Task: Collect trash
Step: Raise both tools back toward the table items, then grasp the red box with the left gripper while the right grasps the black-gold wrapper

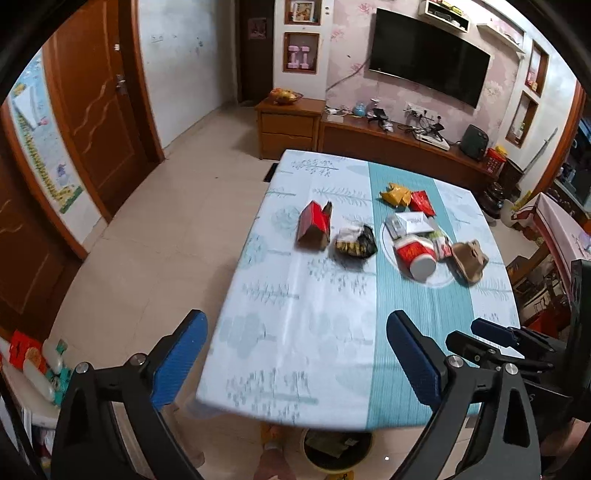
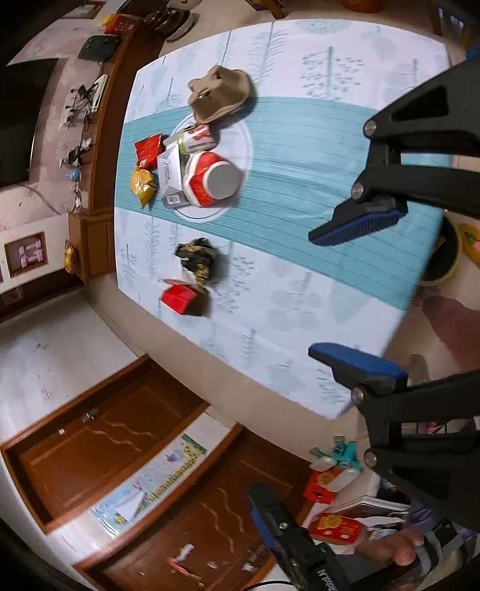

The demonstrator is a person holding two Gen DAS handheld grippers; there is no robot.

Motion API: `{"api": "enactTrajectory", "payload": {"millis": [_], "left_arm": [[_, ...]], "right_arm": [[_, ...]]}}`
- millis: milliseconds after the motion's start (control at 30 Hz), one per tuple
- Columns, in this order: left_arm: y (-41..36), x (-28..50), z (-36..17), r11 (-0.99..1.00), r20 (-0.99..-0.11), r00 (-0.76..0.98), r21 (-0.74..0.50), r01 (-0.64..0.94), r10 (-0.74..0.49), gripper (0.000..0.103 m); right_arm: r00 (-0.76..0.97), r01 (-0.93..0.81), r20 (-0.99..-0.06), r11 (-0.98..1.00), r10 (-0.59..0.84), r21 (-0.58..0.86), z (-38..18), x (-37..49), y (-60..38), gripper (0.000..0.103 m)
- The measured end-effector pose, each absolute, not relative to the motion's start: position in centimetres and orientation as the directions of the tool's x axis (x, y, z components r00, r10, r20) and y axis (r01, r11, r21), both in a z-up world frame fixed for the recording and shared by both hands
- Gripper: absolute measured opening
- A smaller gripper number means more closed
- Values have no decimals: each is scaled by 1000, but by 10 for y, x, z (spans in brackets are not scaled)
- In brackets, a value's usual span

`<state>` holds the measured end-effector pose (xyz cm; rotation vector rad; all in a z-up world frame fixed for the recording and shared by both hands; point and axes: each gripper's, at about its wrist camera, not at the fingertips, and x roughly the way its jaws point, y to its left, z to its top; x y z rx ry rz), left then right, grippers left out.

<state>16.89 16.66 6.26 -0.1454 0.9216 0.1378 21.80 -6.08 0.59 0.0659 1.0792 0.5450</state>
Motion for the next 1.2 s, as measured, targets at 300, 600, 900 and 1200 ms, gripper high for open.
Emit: {"api": "enactTrajectory", "payload": {"millis": [300,600,900,1200], "left_arm": [[204,304,18,993,-849,526,-102,-53,-59,96],[224,399,-41,987,-906,399,-162,-18,-141,96],[224,445,-87,977,-935,291,-212,2,-203,94],[199,479,-121,986,-969,187,-165,0,-162,93]], "right_arm": [[349,-230,-857,922,378,313,-20,317,-15,60],[286,-74,-905,949,316,308,-80,408,20,60],[215,22,-918,938,334,346,-130,441,27,46],[252,8,-922,952,294,306,-121,429,19,43]]}}
